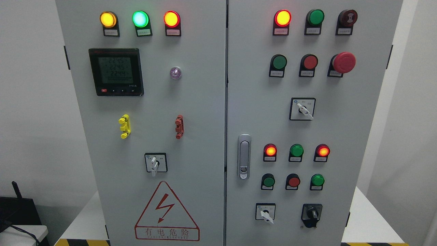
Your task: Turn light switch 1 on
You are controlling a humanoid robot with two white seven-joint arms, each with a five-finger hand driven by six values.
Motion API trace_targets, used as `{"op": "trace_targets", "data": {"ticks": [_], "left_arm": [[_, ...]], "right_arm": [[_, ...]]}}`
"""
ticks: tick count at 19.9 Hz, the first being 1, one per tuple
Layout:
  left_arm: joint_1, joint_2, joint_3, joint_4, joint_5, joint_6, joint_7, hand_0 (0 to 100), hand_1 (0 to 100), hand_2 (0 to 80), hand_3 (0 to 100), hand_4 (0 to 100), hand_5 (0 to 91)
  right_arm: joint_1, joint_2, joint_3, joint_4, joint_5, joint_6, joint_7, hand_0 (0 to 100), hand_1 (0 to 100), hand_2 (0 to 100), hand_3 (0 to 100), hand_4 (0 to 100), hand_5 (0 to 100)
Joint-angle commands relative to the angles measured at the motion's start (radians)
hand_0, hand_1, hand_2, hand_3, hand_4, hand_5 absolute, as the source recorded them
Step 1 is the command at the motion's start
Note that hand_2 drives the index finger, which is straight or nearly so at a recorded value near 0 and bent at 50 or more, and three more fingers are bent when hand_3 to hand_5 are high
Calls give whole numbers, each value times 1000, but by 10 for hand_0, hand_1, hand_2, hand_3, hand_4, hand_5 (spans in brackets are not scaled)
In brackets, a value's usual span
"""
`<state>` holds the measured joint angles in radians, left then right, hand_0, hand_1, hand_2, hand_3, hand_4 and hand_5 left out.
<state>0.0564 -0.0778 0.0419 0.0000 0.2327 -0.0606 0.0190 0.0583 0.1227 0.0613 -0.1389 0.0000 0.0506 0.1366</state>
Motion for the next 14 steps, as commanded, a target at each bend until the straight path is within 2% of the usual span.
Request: {"op": "trace_targets", "data": {"ticks": [1, 14], "left_arm": [[0, 6, -1, -5, 3, 1, 1, 351, 0, 28, 80, 124, 0], [0, 7, 1, -5, 5, 1, 1, 350, 0, 34, 86, 128, 0]], "right_arm": [[0, 0, 0, -1, -18, 0, 0, 120, 389, 0, 0, 0, 0], [0, 0, 0, 1, -18, 0, 0, 120, 389, 0, 0, 0, 0]]}}
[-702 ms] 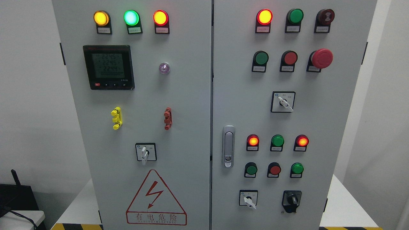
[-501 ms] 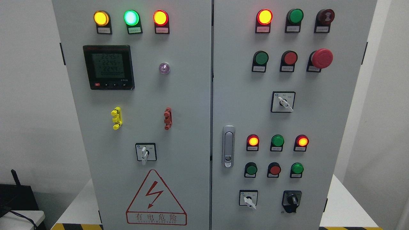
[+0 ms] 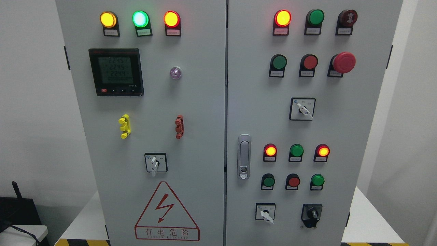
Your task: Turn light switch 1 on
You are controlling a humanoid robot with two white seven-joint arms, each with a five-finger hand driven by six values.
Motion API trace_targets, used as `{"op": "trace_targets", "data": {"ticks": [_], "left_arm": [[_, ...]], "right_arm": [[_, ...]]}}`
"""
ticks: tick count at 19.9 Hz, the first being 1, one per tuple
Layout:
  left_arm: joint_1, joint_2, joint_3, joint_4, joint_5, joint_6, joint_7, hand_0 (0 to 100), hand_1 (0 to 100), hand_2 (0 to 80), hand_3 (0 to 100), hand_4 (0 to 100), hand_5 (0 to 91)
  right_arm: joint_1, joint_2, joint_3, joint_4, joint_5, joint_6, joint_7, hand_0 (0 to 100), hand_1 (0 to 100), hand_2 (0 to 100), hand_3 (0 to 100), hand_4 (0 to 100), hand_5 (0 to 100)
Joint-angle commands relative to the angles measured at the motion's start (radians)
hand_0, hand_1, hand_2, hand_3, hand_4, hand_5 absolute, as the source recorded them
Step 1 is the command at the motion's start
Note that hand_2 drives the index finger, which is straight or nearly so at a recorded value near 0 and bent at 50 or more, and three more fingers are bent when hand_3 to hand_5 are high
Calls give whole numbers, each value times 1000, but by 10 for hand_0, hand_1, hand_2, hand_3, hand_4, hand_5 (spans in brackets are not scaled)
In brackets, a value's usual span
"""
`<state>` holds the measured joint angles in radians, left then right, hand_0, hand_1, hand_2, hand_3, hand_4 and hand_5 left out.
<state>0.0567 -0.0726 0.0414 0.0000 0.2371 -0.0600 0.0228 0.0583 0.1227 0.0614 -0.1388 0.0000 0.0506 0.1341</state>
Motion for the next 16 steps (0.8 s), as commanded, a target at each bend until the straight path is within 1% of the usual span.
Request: {"op": "trace_targets", "data": {"ticks": [1, 11, 14, 16], "left_arm": [[0, 2, 0, -6, 1, 0, -1, 350, 0, 34, 86, 128, 0], [0, 2, 0, -6, -2, 0, 0, 351, 0, 35, 87, 127, 0], [0, 2, 0, -14, 2, -1, 26, 351, 0, 33, 86, 127, 0], [3, 10, -3, -20, 2, -24, 43, 352, 0, 21, 85, 141, 0]], "right_arm": [[0, 0, 0, 1, -17, 0, 4, 120, 389, 0, 0, 0, 0], [0, 0, 0, 1, -17, 0, 2, 120, 389, 0, 0, 0, 0], [0, 0, 0, 1, -18, 0, 4, 120, 389, 0, 0, 0, 0], [0, 0, 0, 1, -18, 0, 2, 120, 389, 0, 0, 0, 0]]}}
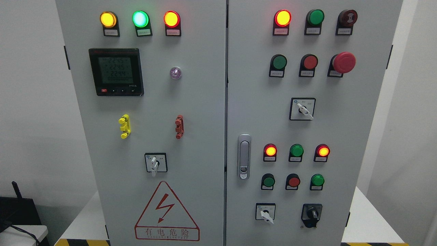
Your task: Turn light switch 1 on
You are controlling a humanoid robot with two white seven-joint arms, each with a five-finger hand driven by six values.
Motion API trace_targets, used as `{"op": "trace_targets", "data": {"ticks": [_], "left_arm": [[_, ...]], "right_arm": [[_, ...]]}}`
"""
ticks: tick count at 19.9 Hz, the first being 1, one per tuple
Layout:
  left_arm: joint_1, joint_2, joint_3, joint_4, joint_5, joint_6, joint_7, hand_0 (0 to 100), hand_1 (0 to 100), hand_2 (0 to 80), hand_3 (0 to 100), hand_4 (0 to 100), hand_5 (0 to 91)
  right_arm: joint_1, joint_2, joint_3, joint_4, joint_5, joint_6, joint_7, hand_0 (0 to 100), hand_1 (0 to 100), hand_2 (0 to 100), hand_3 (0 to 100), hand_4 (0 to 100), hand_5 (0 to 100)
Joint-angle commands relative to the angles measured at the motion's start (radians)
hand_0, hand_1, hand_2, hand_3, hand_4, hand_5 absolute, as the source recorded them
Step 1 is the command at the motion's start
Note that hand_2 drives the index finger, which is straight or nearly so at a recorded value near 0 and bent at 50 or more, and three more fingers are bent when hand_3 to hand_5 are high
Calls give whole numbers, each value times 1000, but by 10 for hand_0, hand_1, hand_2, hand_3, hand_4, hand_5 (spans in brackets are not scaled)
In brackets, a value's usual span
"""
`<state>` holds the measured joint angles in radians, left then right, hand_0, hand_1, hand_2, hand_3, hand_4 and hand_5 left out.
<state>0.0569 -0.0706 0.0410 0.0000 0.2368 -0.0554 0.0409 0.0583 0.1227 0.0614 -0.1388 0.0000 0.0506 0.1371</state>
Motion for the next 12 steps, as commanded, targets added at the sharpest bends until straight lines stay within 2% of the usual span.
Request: {"op": "trace_targets", "data": {"ticks": [1, 9, 12], "left_arm": [[3, 15, -1, -18, 3, -43, 27, 352, 0, 19, 86, 144, 0], [4, 66, 85, -46, 6, -104, 47, 356, 0, 0, 108, 186, 0], [82, 86, 114, -180, 4, -113, 47, 357, 0, 0, 117, 189, 0]], "right_arm": [[0, 0, 0, 1, -18, 0, -1, 120, 389, 0, 0, 0, 0], [0, 0, 0, 1, -17, 0, -1, 120, 389, 0, 0, 0, 0], [0, 0, 0, -1, -18, 0, 1, 120, 389, 0, 0, 0, 0]]}}
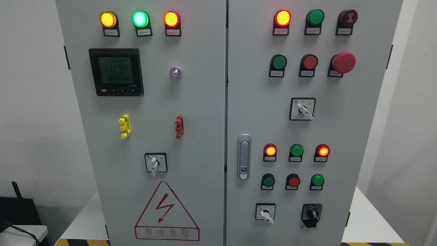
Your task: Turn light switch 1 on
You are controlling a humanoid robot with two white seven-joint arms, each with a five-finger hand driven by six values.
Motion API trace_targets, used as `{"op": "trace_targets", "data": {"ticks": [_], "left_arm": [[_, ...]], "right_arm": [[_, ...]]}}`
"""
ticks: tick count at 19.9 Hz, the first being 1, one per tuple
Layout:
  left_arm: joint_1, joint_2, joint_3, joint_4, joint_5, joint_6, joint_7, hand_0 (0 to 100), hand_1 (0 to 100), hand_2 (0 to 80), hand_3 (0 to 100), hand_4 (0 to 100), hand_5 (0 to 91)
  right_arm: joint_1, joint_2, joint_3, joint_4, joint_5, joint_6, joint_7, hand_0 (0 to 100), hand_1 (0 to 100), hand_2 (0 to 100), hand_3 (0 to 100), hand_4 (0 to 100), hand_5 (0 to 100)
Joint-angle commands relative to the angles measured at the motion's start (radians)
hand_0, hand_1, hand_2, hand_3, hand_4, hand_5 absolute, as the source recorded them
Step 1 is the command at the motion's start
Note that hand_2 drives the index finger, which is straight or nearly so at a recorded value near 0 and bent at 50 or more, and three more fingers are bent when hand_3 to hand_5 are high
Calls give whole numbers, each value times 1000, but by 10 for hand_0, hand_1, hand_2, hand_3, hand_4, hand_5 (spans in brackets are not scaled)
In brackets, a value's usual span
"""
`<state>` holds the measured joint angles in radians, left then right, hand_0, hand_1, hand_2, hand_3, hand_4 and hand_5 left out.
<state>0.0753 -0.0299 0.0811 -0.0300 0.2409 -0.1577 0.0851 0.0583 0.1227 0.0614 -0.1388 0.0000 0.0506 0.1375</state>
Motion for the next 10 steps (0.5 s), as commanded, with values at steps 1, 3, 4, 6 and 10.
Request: {"op": "trace_targets", "data": {"ticks": [1, 3, 4, 6, 10], "left_arm": [[99, 57, 81, -213, 0, -8, 2, 357, 0, 0, 119, 189, 0], [130, 71, 101, -289, 0, -11, 2, 357, 0, 0, 123, 193, 0], [132, 80, 130, -307, 0, -13, 2, 357, 0, 0, 124, 196, 0], [135, 102, 202, -390, -2, -17, 2, 358, 0, 2, 142, 216, 0], [159, 130, 317, -606, -12, -17, 1, 361, 0, 32, 177, 262, 0]], "right_arm": [[0, 0, 0, -1, -17, 0, -1, 120, 389, 0, 0, 0, 0], [0, 0, 0, 1, -18, 0, -1, 120, 389, 0, 0, 0, 0], [0, 0, 0, -1, -18, 0, -1, 120, 389, 0, 0, 0, 0], [0, 0, 0, -1, -18, 0, -1, 120, 389, 0, 0, 0, 0], [0, 0, 0, 1, -18, 0, -1, 120, 389, 0, 0, 0, 0]]}}
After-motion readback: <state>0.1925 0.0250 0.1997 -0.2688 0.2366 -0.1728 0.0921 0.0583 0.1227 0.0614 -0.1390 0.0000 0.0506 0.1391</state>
